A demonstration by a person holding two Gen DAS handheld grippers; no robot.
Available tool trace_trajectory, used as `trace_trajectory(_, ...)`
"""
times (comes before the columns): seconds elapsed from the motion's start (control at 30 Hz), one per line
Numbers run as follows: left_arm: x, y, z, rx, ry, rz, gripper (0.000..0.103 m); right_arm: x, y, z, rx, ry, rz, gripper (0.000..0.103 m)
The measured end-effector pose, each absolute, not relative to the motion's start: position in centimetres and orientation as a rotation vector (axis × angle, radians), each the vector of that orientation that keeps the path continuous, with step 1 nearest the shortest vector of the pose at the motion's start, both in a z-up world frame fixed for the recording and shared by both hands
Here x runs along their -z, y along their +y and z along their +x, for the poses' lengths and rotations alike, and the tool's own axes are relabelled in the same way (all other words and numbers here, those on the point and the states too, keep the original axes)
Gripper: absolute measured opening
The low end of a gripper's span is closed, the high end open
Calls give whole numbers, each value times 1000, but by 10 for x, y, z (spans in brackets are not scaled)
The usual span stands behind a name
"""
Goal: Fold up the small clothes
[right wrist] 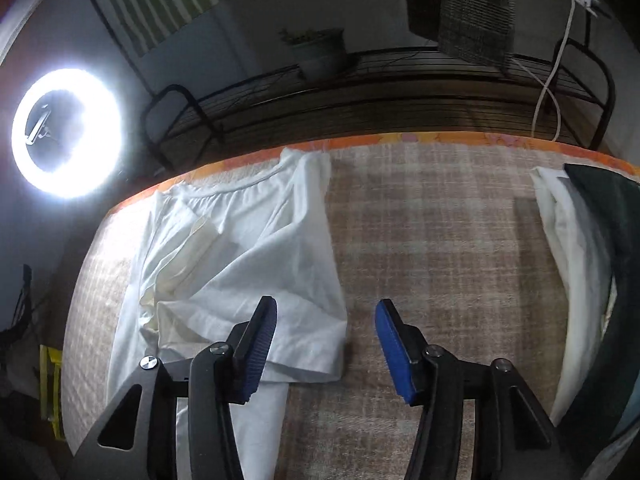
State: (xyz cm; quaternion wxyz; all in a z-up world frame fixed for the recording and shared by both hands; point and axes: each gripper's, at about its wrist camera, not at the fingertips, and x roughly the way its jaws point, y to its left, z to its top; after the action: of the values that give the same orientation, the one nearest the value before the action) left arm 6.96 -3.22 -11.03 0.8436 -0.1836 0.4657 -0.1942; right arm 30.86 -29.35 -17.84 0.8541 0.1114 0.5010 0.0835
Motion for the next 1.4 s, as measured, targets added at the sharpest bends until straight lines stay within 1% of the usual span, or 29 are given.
trace_trajectory(0.07, 101, -20, 78, 369, 941, -343, 3, 181, -286, 308, -201, 1071, 208, 50)
trace_trajectory(0.13, 94, -7, 83, 330, 892, -316, 3, 184, -278, 308, -221, 1088, 185, 31)
trace_trajectory(0.17, 92, -1, 85, 317, 876, -321, 3, 186, -271, 309, -234, 1105, 166, 28)
trace_trajectory(0.2, 90, 5, 82, 311, 869, -329, 3, 188, -269, 311, -234, 1113, 144, 21)
trace_trajectory(0.23, 91, 11, 84, 300, 866, -351, 3, 190, -265, 312, -235, 1115, 121, 6)
trace_trajectory(0.27, 91, 15, 84, 297, 867, -366, 3, 190, -262, 311, -239, 1114, 108, 0)
trace_trajectory(0.37, 92, 21, 84, 298, 880, -401, 3, 178, -262, 310, -210, 1074, 99, 0)
trace_trajectory(0.5, 89, 19, 84, 317, 872, -395, 3, 147, -271, 306, -244, 980, 219, 0)
trace_trajectory(0.57, 87, 20, 82, 323, 864, -392, 3, 136, -271, 306, -238, 951, 229, 0)
trace_trajectory(0.6, 87, 21, 82, 324, 864, -399, 3, 135, -269, 306, -202, 947, 201, 7)
trace_trajectory(0.63, 86, 23, 82, 326, 864, -408, 3, 138, -269, 307, -176, 964, 185, 37)
trace_trajectory(0.67, 86, 24, 81, 328, 864, -415, 3, 143, -270, 309, -183, 992, 204, 51)
trace_trajectory(0.7, 86, 25, 81, 328, 863, -416, 3, 150, -272, 311, -193, 1014, 231, 59)
trace_trajectory(0.73, 85, 25, 81, 327, 861, -413, 3, 159, -272, 312, -191, 1040, 239, 53)
trace_trajectory(0.83, 85, 26, 81, 327, 864, -415, 3, 180, -265, 317, -154, 1117, 172, 48)
trace_trajectory(0.87, 85, 26, 81, 327, 866, -416, 4, 185, -263, 317, -148, 1133, 150, 44)
trace_trajectory(0.9, 85, 25, 81, 327, 866, -417, 3, 189, -262, 316, -150, 1144, 139, 26)
trace_trajectory(0.93, 85, 24, 81, 328, 866, -415, 3, 192, -261, 316, -152, 1152, 134, 11)
trace_trajectory(1.0, 84, 23, 81, 328, 864, -409, 3, 189, -264, 316, -146, 1136, 144, 0)
trace_trajectory(1.2, 86, 20, 81, 332, 867, -398, 3, 166, -274, 308, -172, 1052, 194, 0)
trace_trajectory(1.23, 86, 19, 81, 333, 871, -398, 3, 165, -272, 307, -164, 1045, 172, 2)
trace_trajectory(1.27, 87, 19, 82, 334, 873, -401, 3, 165, -270, 310, -153, 1047, 155, 12)
trace_trajectory(1.3, 87, 19, 82, 335, 874, -403, 3, 169, -270, 312, -155, 1069, 163, 44)
trace_trajectory(1.33, 87, 19, 82, 334, 874, -403, 3, 174, -269, 314, -169, 1092, 187, 64)
trace_trajectory(1.37, 87, 19, 82, 334, 873, -401, 3, 178, -268, 314, -172, 1100, 188, 63)
trace_trajectory(1.4, 87, 19, 82, 331, 871, -397, 3, 182, -265, 314, -179, 1109, 172, 52)
